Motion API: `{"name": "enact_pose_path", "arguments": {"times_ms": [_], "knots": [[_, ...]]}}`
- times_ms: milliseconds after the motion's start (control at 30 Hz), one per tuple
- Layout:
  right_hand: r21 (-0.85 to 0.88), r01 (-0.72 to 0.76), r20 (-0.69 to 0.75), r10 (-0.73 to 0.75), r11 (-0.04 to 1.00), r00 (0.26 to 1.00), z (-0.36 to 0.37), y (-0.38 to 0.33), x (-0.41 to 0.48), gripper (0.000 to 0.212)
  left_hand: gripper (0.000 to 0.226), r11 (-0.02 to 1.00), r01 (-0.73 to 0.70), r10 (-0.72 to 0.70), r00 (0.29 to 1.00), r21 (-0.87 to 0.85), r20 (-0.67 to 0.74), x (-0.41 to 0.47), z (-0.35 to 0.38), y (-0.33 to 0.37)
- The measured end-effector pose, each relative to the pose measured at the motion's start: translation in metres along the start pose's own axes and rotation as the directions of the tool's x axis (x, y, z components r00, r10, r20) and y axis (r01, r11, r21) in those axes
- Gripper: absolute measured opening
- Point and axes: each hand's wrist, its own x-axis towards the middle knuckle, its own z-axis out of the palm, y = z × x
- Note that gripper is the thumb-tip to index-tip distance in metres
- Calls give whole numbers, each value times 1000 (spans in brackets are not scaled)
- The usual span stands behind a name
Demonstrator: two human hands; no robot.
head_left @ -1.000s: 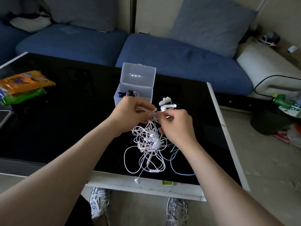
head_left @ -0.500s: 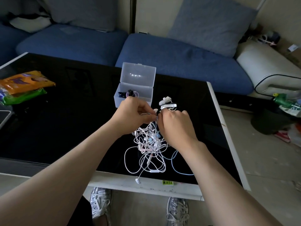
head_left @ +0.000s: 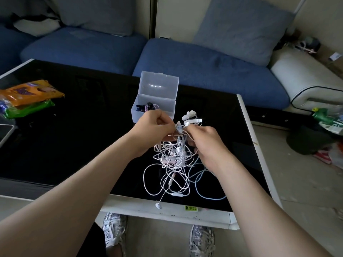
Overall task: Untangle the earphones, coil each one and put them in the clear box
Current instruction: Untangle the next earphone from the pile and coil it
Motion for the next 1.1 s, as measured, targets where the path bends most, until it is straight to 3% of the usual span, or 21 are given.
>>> {"name": "enact_pose_path", "arguments": {"times_ms": [100,167,267,333,567,733,900,967,1100], "knots": [[-20,15,-20,-15,1000,1000,-2,2,1,43,11,988,37,-33,999,-151,28,0,-1,2],[-55,26,-33,-28,998,999,-2,1,-1,58,18,986,33,-26,999,-162,41,0,-2,1],[-107,22,-51,-27,994,998,-2,-2,-6,42,27,997,6,-3,999,-74,35,-1,-3,-1],[-146,56,-51,-64,988,997,-4,-1,-7,48,28,998,0,1,1000,-57,31,-1,-3,-1],[-249,138,9,-140,959,990,-3,1,-10,50,26,991,26,-34,998,-128,-58,2,-3,-4],[-239,130,42,-124,962,991,0,-2,-11,27,21,980,50,-72,991,-190,-111,5,2,-6],[-290,227,-18,-242,930,970,0,3,-6,19,23,976,53,-72,994,-210,-83,5,3,-6],[-319,239,-39,-265,917,964,0,2,-6,20,23,987,33,-46,996,-158,-81,2,4,-4],[-204,166,8,-168,965,986,0,0,-9,31,13,957,-114,151,981,268,-121,0,2,-4]]}}
